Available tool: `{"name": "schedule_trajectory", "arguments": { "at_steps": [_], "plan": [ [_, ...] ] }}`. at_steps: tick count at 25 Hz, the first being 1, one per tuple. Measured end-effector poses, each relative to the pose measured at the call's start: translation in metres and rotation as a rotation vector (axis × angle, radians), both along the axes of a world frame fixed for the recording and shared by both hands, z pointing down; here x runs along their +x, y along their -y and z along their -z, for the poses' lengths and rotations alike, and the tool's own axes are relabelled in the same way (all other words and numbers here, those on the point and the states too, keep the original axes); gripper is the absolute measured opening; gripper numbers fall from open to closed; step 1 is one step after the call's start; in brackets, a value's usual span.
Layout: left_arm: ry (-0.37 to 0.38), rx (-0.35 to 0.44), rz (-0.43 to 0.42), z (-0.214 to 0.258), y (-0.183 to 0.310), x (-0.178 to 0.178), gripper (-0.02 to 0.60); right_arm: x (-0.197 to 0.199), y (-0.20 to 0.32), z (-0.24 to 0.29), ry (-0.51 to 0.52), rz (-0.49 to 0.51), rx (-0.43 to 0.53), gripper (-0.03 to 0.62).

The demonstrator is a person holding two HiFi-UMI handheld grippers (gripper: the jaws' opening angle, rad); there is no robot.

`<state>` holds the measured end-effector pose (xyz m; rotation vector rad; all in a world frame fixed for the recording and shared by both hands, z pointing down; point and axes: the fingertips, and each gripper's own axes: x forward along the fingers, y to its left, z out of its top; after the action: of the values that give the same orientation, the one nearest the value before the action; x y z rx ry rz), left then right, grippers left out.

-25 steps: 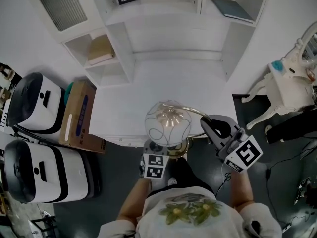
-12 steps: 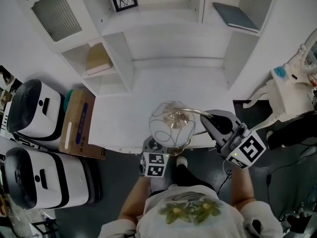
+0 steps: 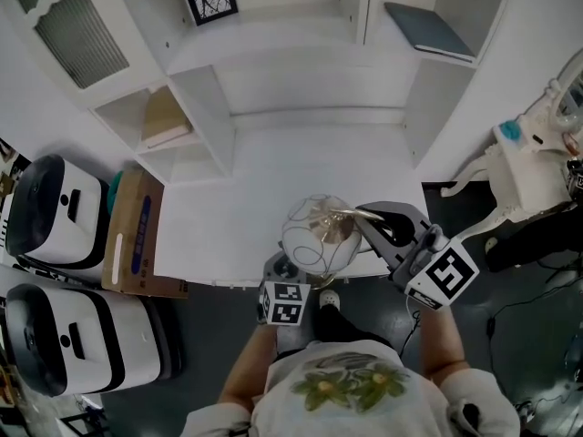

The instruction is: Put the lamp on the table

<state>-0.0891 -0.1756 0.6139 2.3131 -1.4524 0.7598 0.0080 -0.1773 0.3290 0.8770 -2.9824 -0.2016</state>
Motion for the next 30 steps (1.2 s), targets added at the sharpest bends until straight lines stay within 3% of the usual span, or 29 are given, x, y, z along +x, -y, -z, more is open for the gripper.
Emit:
{"name": "schedule_trajectory", "arguments": {
  "at_steps": [30],
  "plan": [
    [-0.031,0.029,0.013,0.018,0.086,0.020,0.110,0.010,0.074,0.026,-0.015,0.020,0.076,0.026]
  ]
}}
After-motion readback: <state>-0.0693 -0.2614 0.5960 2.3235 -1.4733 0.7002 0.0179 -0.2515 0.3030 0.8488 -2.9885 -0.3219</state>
